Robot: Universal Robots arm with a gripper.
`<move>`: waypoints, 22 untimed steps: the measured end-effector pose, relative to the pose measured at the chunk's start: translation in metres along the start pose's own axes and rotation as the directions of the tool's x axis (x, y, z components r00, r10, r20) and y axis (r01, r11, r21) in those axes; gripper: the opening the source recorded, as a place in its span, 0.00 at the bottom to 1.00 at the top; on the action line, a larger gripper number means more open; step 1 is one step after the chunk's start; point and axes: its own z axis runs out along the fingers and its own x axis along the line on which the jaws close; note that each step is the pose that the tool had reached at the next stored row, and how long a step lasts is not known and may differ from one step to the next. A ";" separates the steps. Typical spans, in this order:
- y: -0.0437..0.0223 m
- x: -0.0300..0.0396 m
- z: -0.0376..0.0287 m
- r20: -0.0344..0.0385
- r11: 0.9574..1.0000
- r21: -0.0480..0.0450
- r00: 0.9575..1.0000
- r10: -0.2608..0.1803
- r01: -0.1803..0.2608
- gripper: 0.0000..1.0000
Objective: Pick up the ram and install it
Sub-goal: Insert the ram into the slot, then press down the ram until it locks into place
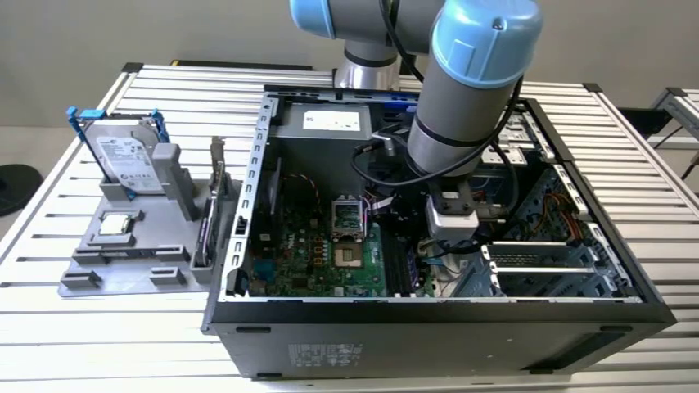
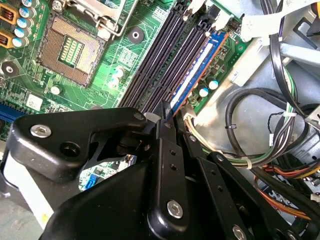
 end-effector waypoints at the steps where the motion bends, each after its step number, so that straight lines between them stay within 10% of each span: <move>1: 0.0000 0.0000 0.0000 0.000 1.000 0.000 1.000 0.000 0.000 0.00; 22: -0.0002 -0.0012 0.0030 0.000 1.000 0.002 1.000 0.000 0.000 0.00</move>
